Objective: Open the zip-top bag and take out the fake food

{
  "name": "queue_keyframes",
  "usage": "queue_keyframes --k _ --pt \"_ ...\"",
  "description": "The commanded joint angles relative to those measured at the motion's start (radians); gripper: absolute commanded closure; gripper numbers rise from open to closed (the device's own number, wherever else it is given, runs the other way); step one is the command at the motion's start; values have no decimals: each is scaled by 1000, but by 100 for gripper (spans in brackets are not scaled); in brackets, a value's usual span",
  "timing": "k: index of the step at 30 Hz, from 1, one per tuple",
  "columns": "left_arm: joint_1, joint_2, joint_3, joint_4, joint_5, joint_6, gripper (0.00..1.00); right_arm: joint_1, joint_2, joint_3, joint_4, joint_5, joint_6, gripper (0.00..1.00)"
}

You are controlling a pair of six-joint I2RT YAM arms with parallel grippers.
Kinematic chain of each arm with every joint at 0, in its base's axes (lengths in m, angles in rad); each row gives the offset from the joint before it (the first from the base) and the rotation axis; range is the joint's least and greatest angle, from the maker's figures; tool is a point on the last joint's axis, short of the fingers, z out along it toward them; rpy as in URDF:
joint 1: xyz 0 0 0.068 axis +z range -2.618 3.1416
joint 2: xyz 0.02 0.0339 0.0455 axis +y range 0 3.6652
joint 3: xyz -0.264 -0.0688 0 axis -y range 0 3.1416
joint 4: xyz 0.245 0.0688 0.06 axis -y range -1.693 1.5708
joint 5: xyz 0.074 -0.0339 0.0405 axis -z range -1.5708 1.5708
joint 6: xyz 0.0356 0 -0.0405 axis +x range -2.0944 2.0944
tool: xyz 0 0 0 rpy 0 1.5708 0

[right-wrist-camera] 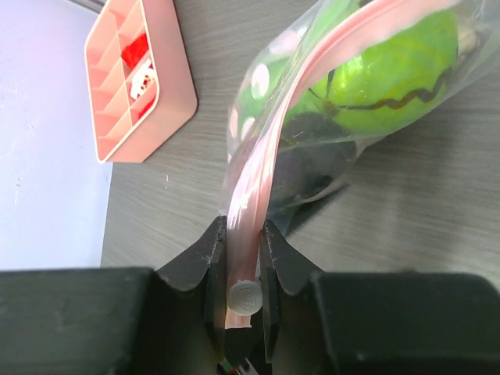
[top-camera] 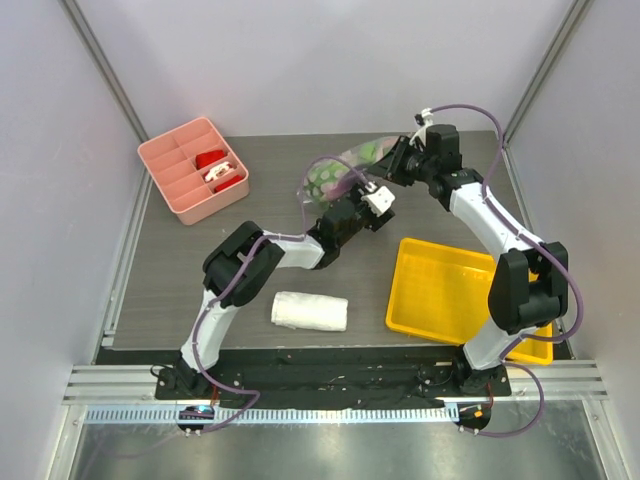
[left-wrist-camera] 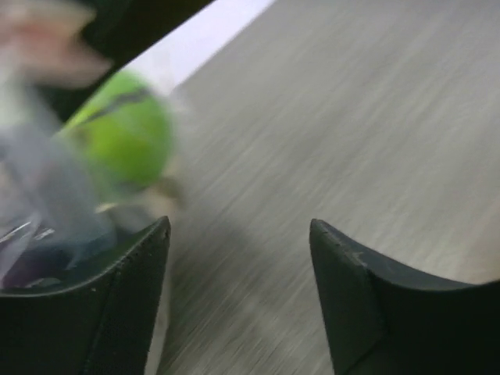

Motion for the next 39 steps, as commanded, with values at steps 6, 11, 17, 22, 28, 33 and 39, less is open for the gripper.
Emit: queue_keyframes --k 6,11,17,22,28,33,39 --pt "-60 -91 -243 573 -330 212 17 15 -34 -4 -23 5 -2 98" --pt "-29 -191 -232 316 -225 112 7 15 -26 1 -24 -9 -4 98" --pt "18 -168 -161 231 -154 57 0 15 -48 -2 -44 -17 -16 98" --pt "46 -128 -116 191 -91 21 9 17 -52 -16 -43 -26 -27 95" --pt "78 -201 -192 210 77 -72 29 12 -31 -1 -57 69 -88 95" --pt "161 -326 -248 139 405 -269 10 -8 97 163 -153 23 -290 92" --pt "304 -467 -85 -179 712 -577 8 -6 178 310 -302 -14 -617 98"
